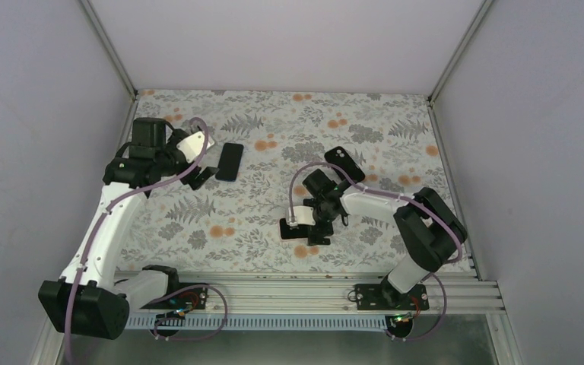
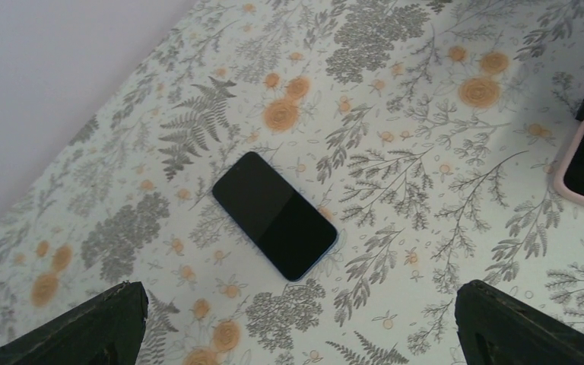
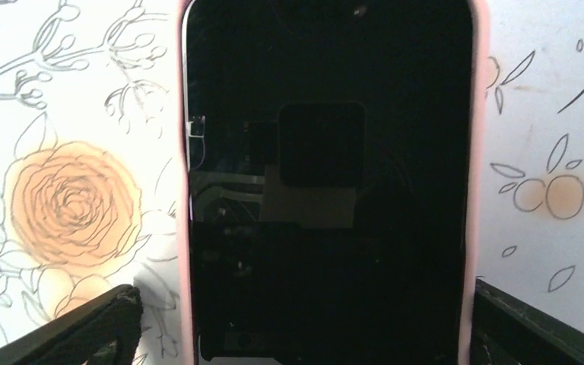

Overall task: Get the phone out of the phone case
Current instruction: Pick up the phone at the center of the board.

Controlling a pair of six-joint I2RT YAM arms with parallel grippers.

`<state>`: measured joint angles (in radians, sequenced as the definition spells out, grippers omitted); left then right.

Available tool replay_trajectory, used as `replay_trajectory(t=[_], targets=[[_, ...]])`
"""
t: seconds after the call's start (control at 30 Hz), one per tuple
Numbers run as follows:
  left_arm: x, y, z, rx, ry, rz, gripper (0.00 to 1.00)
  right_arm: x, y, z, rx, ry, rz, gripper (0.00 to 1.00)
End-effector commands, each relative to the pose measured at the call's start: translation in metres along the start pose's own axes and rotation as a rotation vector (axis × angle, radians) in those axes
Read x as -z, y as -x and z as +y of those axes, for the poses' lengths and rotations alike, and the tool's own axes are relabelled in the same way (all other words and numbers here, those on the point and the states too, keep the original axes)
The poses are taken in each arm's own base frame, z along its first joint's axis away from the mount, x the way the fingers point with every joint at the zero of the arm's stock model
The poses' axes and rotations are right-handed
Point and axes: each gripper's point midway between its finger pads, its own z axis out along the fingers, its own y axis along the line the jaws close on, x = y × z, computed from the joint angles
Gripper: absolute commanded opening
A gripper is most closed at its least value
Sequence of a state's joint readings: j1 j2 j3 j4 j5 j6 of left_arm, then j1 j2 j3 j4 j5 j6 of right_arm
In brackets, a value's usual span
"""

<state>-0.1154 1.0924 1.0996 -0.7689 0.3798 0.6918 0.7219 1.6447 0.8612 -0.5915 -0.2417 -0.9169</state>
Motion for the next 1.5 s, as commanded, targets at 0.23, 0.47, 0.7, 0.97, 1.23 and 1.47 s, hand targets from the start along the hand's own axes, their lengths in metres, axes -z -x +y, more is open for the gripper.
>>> replay_trajectory(t=[0.23,0.47,0.7,0.97,1.23,1.47], targets=[[-0.006,0.014,-0.008,0.039,-0.09,-0.061,1.0,-0.028,-0.075,0.016,-0.021,0.001,0.228,0.85],[-0.016,0.023,-0.02,0.121,-0.212,-0.105,1.0,-0.009,-0.043,-0.021,-0.058,-0.15,0.123,0.6],[-0.019,0.036,-0.063,0.238,-0.637,-0.109,0.96,0.071,0.041,-0.056,0.022,-0.453,-0.114,0.5],[-0.021,0.061,-0.062,0.304,-0.84,-0.128,0.95,0.136,0.119,-0.083,0.09,-0.688,-0.277,0.52],[-0.055,0.04,-0.058,0.38,-0.853,-0.028,0.91,0.16,0.161,-0.117,0.09,-0.829,-0.351,0.52],[-0.065,0.042,-0.05,0.404,-0.843,-0.009,0.86,0.164,0.187,-0.131,0.094,-0.857,-0.382,0.52]])
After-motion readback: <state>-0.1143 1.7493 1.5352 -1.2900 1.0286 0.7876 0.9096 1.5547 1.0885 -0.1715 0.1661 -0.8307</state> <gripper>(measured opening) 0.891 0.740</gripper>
